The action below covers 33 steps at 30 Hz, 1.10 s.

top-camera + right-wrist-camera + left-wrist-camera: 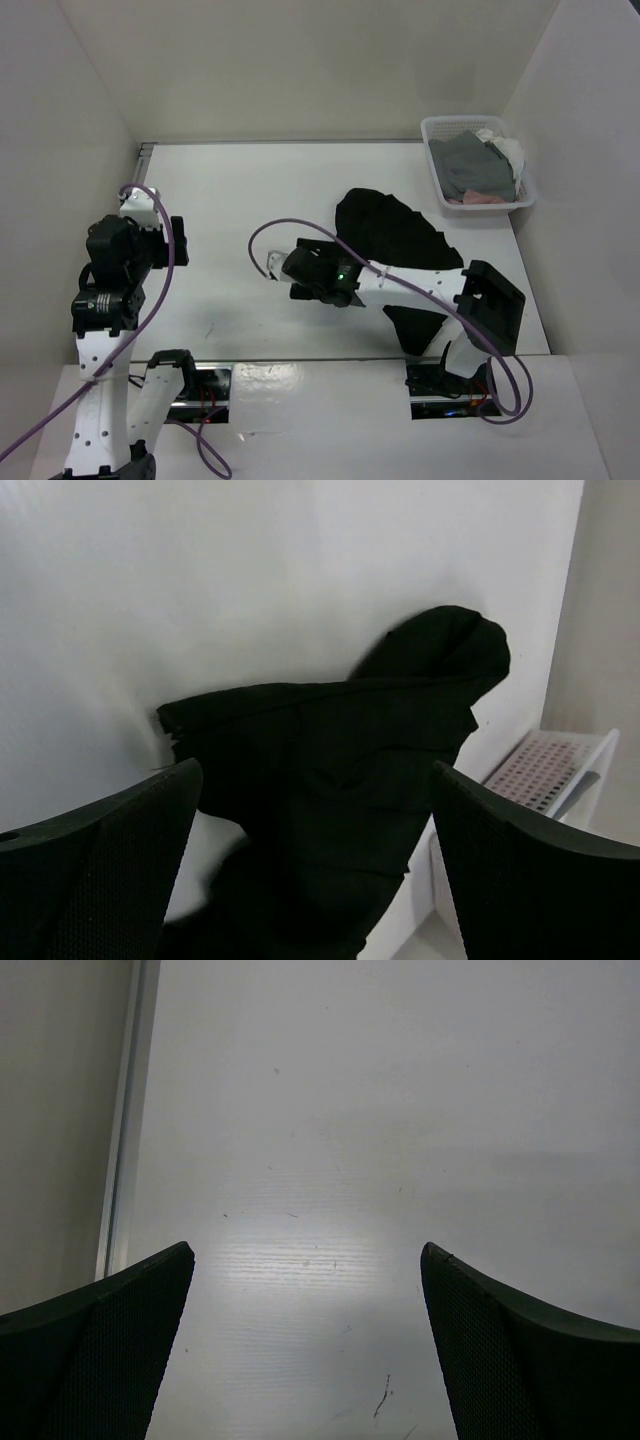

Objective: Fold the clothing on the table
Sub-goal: Flatten the skirt out

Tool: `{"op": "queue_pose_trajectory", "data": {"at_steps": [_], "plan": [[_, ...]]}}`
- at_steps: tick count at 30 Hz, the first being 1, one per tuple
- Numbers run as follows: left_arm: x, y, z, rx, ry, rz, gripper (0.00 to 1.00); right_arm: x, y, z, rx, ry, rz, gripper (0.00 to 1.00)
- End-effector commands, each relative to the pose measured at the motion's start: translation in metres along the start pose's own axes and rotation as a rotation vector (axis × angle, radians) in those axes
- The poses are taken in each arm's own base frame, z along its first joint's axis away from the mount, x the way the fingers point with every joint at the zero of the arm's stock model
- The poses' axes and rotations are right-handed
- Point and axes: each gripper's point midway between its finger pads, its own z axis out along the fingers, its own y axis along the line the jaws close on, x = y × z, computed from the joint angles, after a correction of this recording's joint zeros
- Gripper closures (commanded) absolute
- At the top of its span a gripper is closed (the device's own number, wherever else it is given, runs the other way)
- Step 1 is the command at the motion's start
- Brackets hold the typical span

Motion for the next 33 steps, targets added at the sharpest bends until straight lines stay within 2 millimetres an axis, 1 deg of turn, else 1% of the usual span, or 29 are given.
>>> {"op": "queue_pose_trajectory", "data": {"at_steps": [1, 2, 3, 4, 6, 7, 8, 10, 11, 14, 15, 17, 18, 20, 21, 22, 23, 24, 25, 28, 29, 30, 33], "plan": [[-0.007, -0.001, 0.000, 0.008, -0.038, 0.007, 0.00, 0.006, 0.008, 0.010, 0.038, 0.032, -0.104, 0.02], [-0.007, -0.001, 0.000, 0.008, -0.038, 0.007, 0.00, 0.008, 0.009, 0.011, 0.036, 0.035, -0.151, 0.02], [-0.009, -0.001, -0.003, 0.007, -0.047, 0.007, 0.00, 0.005, 0.006, 0.013, 0.060, 0.020, -0.164, 0.02], [-0.009, -0.001, -0.003, 0.007, -0.047, 0.007, 0.00, 0.011, 0.006, 0.013, 0.071, 0.022, -0.192, 0.02], [-0.010, -0.003, -0.005, 0.015, -0.057, 0.007, 0.00, 0.011, -0.002, 0.008, 0.095, 0.011, -0.255, 0.02], [-0.010, -0.002, -0.005, 0.015, -0.057, 0.016, 0.00, 0.008, -0.002, 0.006, 0.084, -0.007, -0.262, 0.02], [-0.010, -0.002, -0.005, 0.015, -0.057, 0.017, 0.00, 0.011, -0.003, 0.006, 0.071, -0.006, -0.257, 0.02], [-0.010, -0.004, -0.005, 0.026, -0.058, 0.017, 0.00, 0.007, -0.010, 0.004, 0.058, -0.011, -0.250, 0.02], [-0.010, -0.004, -0.005, 0.026, -0.058, 0.017, 0.00, 0.008, -0.013, 0.004, 0.059, -0.003, -0.234, 0.02], [-0.010, -0.004, -0.005, 0.026, -0.058, 0.017, 0.00, 0.011, -0.004, 0.007, 0.021, 0.000, -0.229, 0.02], [-0.010, -0.004, -0.005, 0.026, -0.058, 0.017, 0.00, 0.009, -0.003, 0.007, 0.010, -0.009, -0.220, 0.02], [-0.010, -0.004, -0.005, 0.026, -0.058, 0.017, 0.00, 0.011, 0.002, 0.005, -0.020, -0.002, -0.196, 0.02], [-0.009, -0.004, -0.003, 0.027, -0.048, 0.017, 0.00, 0.013, 0.006, 0.005, -0.038, 0.003, -0.193, 0.02], [-0.009, -0.004, -0.003, 0.027, -0.048, 0.017, 0.00, 0.011, 0.016, -0.002, -0.066, -0.006, -0.197, 0.02], [-0.009, -0.004, -0.003, 0.027, -0.048, 0.017, 0.00, 0.012, 0.019, -0.002, -0.081, -0.005, -0.202, 0.02], [-0.009, -0.006, -0.003, 0.036, -0.049, 0.017, 0.00, 0.014, 0.028, -0.003, -0.101, -0.002, -0.196, 0.02], [-0.008, -0.006, 0.000, 0.036, -0.040, 0.016, 0.00, 0.013, 0.033, -0.005, -0.116, -0.008, -0.208, 0.02], [-0.008, -0.006, 0.000, 0.036, -0.040, 0.016, 0.00, 0.017, 0.038, -0.004, -0.133, 0.001, -0.201, 0.02], [-0.008, -0.006, 0.000, 0.036, -0.040, 0.016, 0.00, 0.015, 0.040, -0.006, -0.135, -0.004, -0.208, 0.02], [-0.008, -0.006, 0.000, 0.036, -0.040, 0.016, 0.00, 0.021, 0.049, -0.002, -0.153, 0.006, -0.208, 0.02], [-0.008, -0.006, 0.000, 0.036, -0.040, 0.016, 0.00, 0.017, 0.050, -0.002, -0.150, -0.007, -0.199, 0.02], [-0.008, -0.006, 0.000, 0.036, -0.040, 0.016, 0.00, 0.019, 0.056, 0.001, -0.162, -0.005, -0.203, 0.02], [-0.008, -0.006, 0.000, 0.036, -0.040, 0.016, 0.00, 0.021, 0.062, 0.006, -0.168, 0.005, -0.200, 0.02]]}}
